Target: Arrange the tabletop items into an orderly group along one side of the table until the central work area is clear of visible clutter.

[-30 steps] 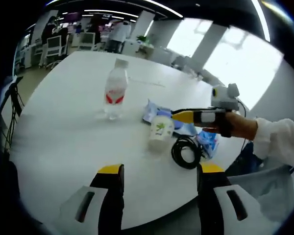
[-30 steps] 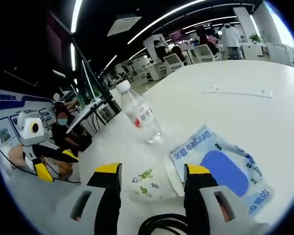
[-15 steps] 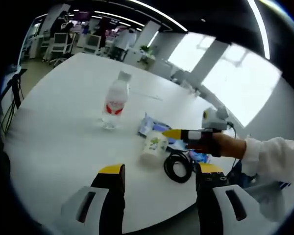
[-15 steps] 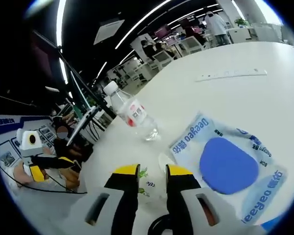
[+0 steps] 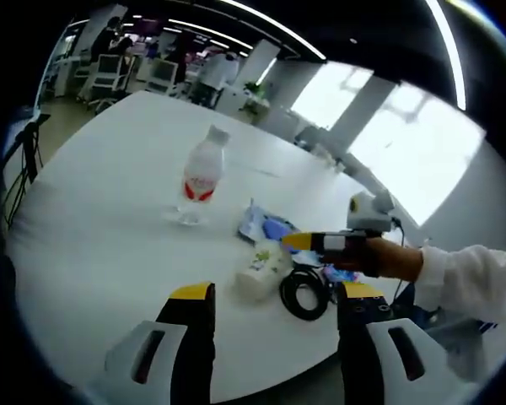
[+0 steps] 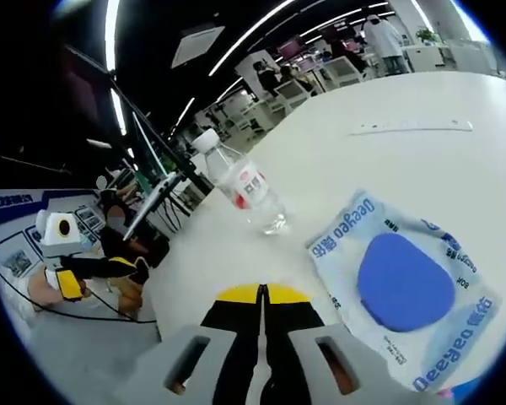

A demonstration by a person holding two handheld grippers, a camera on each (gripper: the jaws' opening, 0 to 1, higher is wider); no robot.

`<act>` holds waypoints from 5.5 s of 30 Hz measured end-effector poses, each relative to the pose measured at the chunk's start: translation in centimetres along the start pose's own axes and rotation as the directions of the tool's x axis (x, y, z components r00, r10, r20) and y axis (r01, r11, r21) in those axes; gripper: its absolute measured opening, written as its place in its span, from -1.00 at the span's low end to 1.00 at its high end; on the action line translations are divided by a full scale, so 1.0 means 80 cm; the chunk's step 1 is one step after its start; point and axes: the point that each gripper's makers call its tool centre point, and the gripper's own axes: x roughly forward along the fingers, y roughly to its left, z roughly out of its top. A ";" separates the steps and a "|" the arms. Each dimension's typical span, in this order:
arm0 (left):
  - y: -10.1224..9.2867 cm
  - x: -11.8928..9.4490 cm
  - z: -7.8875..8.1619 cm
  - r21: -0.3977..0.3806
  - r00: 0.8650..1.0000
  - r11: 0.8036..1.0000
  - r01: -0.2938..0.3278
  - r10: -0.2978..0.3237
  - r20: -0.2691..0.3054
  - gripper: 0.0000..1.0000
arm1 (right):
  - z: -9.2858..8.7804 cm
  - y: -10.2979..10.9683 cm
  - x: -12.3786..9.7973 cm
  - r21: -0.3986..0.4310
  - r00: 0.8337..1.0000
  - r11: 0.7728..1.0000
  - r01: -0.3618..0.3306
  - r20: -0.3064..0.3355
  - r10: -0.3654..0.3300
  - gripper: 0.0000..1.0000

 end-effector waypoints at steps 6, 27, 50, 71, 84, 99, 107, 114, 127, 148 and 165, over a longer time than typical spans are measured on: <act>0.000 0.000 0.001 -0.003 1.000 1.000 0.000 0.000 0.004 0.08 | -0.011 -0.003 0.001 0.037 0.999 0.999 -0.012 -0.042 0.013 -0.72; 0.006 0.001 0.000 -0.033 1.000 0.999 0.002 -0.002 0.003 0.07 | -0.017 0.052 -0.003 0.030 0.987 0.989 -0.148 -0.053 0.149 -1.00; 0.005 -0.003 0.007 -0.062 0.999 0.998 0.011 -0.009 0.032 0.05 | 0.019 0.066 0.004 -0.270 0.987 0.955 -0.126 -0.130 0.094 -1.00; 0.011 -0.009 0.014 -0.091 0.998 0.996 0.004 0.002 0.064 0.04 | 0.044 0.040 0.048 -0.599 0.974 0.797 -0.077 -0.217 -0.070 -1.00; 0.014 -0.012 0.021 -0.106 0.996 0.994 0.003 0.006 0.087 0.02 | 0.072 0.034 0.065 -0.699 0.976 0.713 -0.052 -0.188 -0.112 -1.00; 0.015 -0.014 0.027 -0.119 0.994 0.993 0.007 0.005 0.105 0.02 | 0.082 0.011 0.084 -0.729 0.968 0.683 -0.039 -0.197 -0.155 -1.00; 0.018 -0.015 0.030 -0.139 0.993 0.990 0.013 0.003 0.118 0.02 | 0.076 0.007 0.102 -0.784 0.961 0.618 -0.056 -0.211 -0.181 -1.00; 0.019 -0.016 0.031 -0.142 0.993 0.990 0.015 0.002 0.122 0.02 | 0.070 0.009 0.108 -0.808 0.954 0.583 -0.085 -0.235 -0.186 -1.00; 0.022 -0.013 0.032 -0.136 0.993 0.991 0.014 0.002 0.118 0.01 | 0.064 0.010 0.121 -0.806 0.958 0.586 -0.083 -0.227 -0.175 -1.00; 0.018 -0.014 0.032 -0.142 0.992 0.990 0.017 0.000 0.122 0.02 | 0.063 0.009 0.122 -0.769 0.962 0.637 -0.055 -0.211 -0.172 -1.00; 0.017 -0.014 0.033 -0.146 0.992 0.989 0.024 -0.005 0.126 0.02 | 0.076 0.013 0.121 -0.749 0.974 0.662 -0.015 -0.161 -0.159 -0.76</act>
